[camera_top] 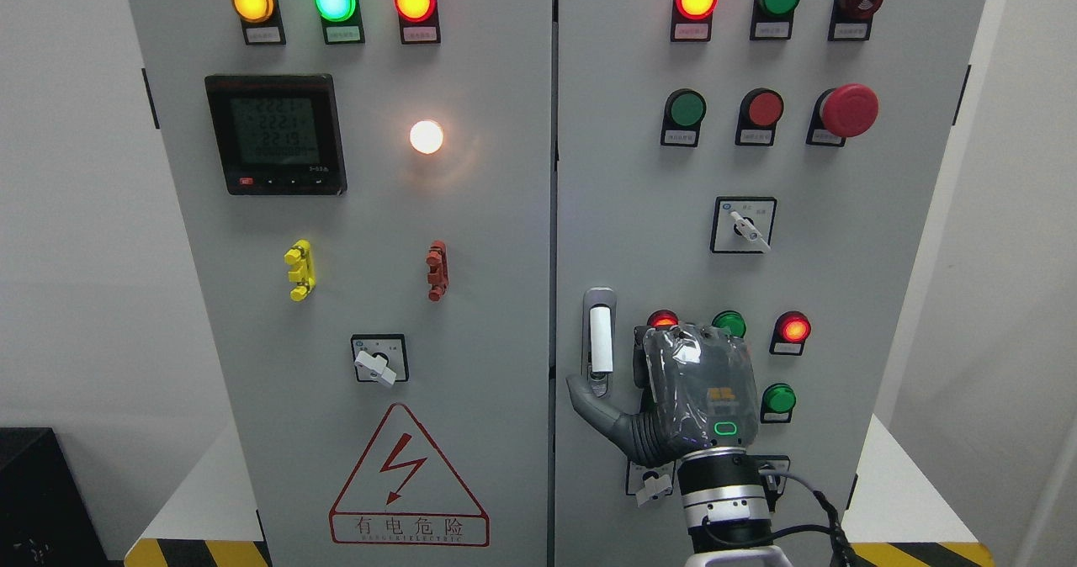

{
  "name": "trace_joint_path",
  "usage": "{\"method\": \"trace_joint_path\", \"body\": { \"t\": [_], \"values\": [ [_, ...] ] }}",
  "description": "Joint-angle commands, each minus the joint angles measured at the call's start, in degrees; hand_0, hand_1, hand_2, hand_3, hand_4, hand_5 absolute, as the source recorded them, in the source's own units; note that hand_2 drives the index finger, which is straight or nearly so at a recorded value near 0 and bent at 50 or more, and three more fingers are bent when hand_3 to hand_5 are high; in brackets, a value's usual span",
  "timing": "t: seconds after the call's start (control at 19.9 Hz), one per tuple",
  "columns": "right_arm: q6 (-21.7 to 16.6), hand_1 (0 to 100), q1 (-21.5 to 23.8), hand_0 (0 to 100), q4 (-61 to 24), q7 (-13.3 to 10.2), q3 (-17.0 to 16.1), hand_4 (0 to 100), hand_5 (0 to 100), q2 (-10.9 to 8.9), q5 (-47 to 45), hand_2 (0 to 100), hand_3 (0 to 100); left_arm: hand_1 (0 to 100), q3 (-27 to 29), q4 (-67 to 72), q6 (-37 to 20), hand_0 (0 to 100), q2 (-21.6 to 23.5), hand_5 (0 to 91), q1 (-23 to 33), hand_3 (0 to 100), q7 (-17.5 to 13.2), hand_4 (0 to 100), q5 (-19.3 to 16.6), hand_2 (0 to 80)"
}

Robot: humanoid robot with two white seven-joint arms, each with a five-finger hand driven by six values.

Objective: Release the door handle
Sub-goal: 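Turn the silver handle from vertical to horizontal with the right hand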

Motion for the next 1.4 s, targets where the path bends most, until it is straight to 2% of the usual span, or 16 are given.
{"method": "trace_joint_path", "body": {
  "t": [0.0, 0.3, 0.6, 0.9, 1.35],
  "values": [
    [0.1, 31, -0.2, 9, 0.4, 0.0, -0.2, 100, 98, 0.01, 0.1, 87, 100, 0, -1.1, -1.0, -0.1, 0, 0.0, 0.0, 0.0, 8, -0.1, 1, 0.0, 2.5],
    [0.1, 29, -0.2, 16, 0.3, 0.0, -0.2, 100, 98, 0.09, 0.1, 87, 100, 0, -1.1, -1.0, -0.1, 0, 0.0, 0.0, 0.0, 9, 0.0, 1, 0.0, 2.4],
    [0.8, 33, -0.1, 19, 0.2, -0.1, -0.2, 100, 98, 0.09, 0.1, 87, 100, 0, -1.1, -1.0, -0.1, 0, 0.0, 0.0, 0.0, 8, -0.1, 1, 0.0, 2.4],
    [0.8, 33, 0.0, 26, 0.1, -0.3, -1.1, 100, 98, 0.09, 0.2, 87, 100, 0, -1.1, -1.0, -0.1, 0, 0.0, 0.0, 0.0, 9, 0.0, 1, 0.0, 2.4],
    [0.8, 34, 0.6, 31, -1.1, -0.4, -1.2, 100, 98, 0.09, 0.2, 86, 100, 0, -1.1, -1.0, -0.1, 0, 0.0, 0.0, 0.0, 8, 0.0, 1, 0.0, 2.4]
  ]
}}
